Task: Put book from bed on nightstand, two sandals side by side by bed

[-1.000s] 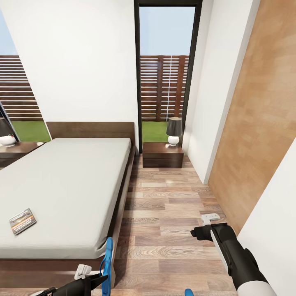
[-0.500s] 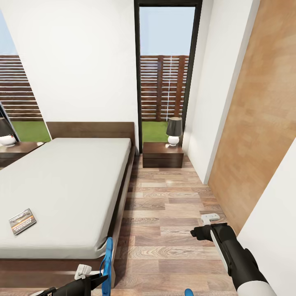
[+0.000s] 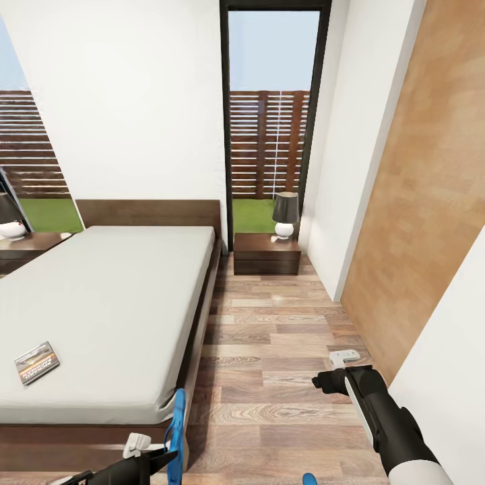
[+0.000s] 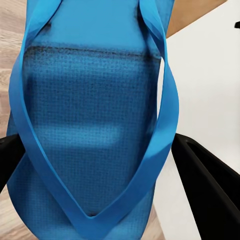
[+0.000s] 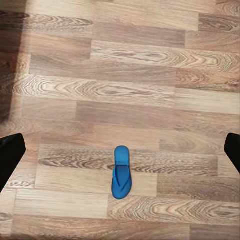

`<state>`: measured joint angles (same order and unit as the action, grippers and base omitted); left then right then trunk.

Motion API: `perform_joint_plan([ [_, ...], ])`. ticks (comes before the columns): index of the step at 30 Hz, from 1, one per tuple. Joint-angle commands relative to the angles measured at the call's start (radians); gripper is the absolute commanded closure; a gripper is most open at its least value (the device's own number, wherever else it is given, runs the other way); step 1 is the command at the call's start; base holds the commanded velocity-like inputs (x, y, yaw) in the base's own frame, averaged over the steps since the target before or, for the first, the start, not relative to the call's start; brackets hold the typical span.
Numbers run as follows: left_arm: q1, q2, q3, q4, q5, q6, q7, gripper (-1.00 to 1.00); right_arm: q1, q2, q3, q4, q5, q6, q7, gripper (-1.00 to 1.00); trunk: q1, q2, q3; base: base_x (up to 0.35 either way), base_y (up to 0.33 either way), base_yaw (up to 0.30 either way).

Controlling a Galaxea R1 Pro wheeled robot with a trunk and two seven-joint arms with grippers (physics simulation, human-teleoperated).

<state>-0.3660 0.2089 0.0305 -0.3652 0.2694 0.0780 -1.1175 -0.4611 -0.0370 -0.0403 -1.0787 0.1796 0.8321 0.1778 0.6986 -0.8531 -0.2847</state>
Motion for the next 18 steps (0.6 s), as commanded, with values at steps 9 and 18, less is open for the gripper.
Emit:
perform_joint_plan([
  [9,-0.001,-0.017,0.002,0.0,0.004,0.008,0.054,1.0,-0.001,0.0,0.0,-0.001,0.012,0.004,0.008,-1.0,0.0,-0.001,-0.001,0.0,0.0,0.0],
  [18,-0.001,-0.022,0.002,0.0,0.004,0.009,0.064,1.0,-0.001,0.0,0.0,-0.001,0.012,0.004,0.007,-1.0,0.019,-0.036,-0.017,0.0,0.0,0.0],
])
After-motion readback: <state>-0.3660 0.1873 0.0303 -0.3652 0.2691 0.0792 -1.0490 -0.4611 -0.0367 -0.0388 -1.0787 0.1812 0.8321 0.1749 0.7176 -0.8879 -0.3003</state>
